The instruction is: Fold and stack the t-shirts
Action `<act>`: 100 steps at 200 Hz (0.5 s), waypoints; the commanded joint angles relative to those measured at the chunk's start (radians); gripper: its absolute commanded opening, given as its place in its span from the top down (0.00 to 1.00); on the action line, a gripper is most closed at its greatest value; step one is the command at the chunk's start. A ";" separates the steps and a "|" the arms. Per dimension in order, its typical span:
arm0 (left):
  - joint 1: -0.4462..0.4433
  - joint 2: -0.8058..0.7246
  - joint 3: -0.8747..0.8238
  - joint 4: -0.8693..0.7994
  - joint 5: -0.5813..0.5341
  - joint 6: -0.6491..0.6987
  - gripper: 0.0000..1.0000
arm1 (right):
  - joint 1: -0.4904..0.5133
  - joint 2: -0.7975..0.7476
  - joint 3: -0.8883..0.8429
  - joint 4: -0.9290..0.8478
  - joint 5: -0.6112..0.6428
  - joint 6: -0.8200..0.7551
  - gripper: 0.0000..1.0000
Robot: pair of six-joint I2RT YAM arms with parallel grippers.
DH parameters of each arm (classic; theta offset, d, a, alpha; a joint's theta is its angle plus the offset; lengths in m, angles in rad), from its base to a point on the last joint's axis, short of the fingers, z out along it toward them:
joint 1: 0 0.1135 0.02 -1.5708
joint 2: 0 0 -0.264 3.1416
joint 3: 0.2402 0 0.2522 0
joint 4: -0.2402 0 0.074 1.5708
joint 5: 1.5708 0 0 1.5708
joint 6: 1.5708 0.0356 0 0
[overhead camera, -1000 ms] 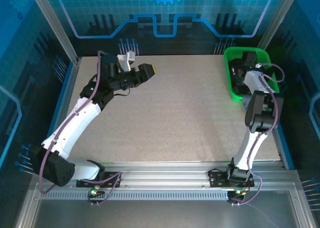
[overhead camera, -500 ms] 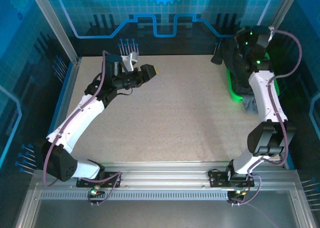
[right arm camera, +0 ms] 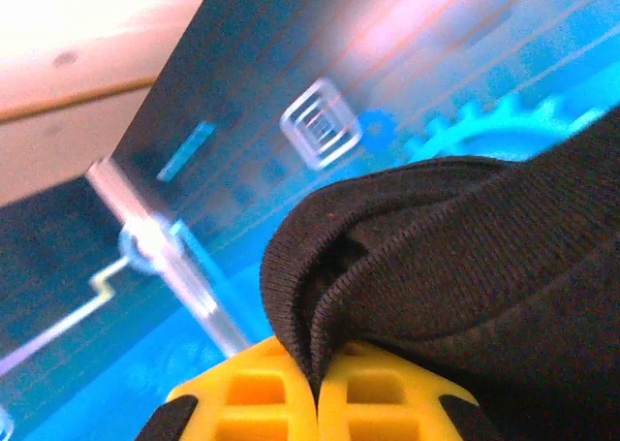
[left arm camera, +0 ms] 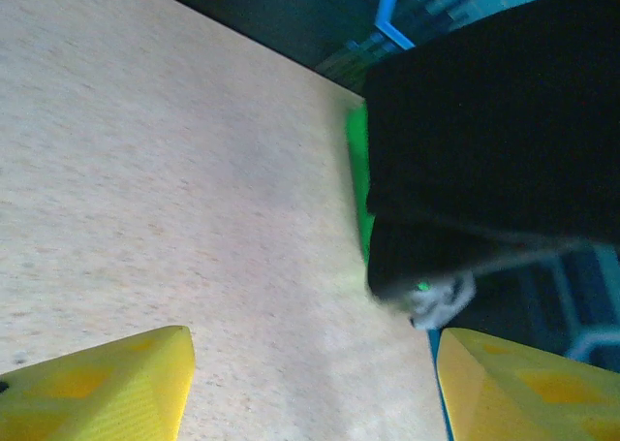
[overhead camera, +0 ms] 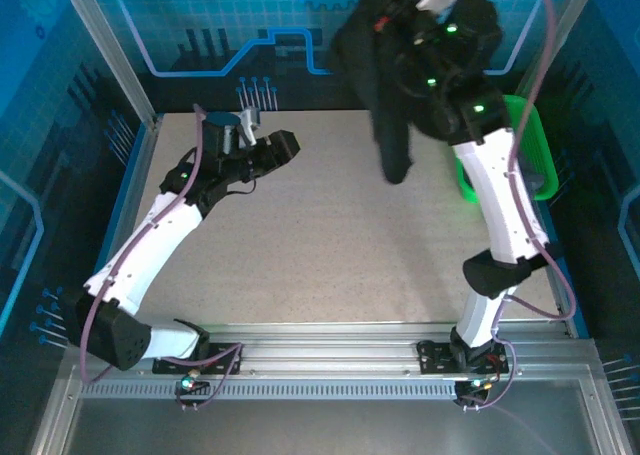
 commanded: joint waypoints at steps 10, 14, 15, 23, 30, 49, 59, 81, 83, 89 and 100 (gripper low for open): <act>0.011 -0.143 0.069 -0.204 -0.345 0.032 0.31 | 0.165 0.170 -0.034 -0.209 -0.024 -0.070 0.78; 0.011 -0.162 0.070 -0.224 -0.382 0.032 0.31 | 0.186 0.188 -0.038 -0.222 -0.046 -0.079 0.70; 0.011 -0.165 0.070 -0.230 -0.390 0.032 0.31 | 0.192 0.193 -0.039 -0.227 -0.052 -0.082 0.69; 0.011 -0.204 0.067 -0.267 -0.455 0.029 0.31 | 0.234 0.230 -0.035 -0.270 -0.090 -0.108 0.56; 0.013 -0.235 0.058 -0.286 -0.497 0.029 0.31 | 0.266 0.255 -0.033 -0.307 -0.113 -0.131 0.47; 0.022 -0.313 0.026 -0.324 -0.535 0.033 0.31 | 0.305 0.271 -0.071 -0.384 -0.153 -0.149 0.37; 0.029 -0.333 0.012 -0.355 -0.531 0.030 0.31 | 0.296 0.237 -0.155 -0.368 -0.170 -0.141 0.35; 0.034 -0.346 -0.032 -0.413 -0.488 0.009 0.31 | 0.237 0.118 -0.402 -0.280 -0.178 -0.103 0.34; 0.035 -0.345 -0.037 -0.417 -0.483 0.004 0.31 | 0.227 0.107 -0.423 -0.274 -0.181 -0.097 0.34; 0.036 -0.340 -0.052 -0.424 -0.465 -0.007 0.31 | 0.200 0.078 -0.486 -0.261 -0.188 -0.076 0.34; 0.040 -0.322 -0.082 -0.424 -0.419 -0.023 0.31 | 0.150 0.031 -0.597 -0.249 -0.206 -0.041 0.36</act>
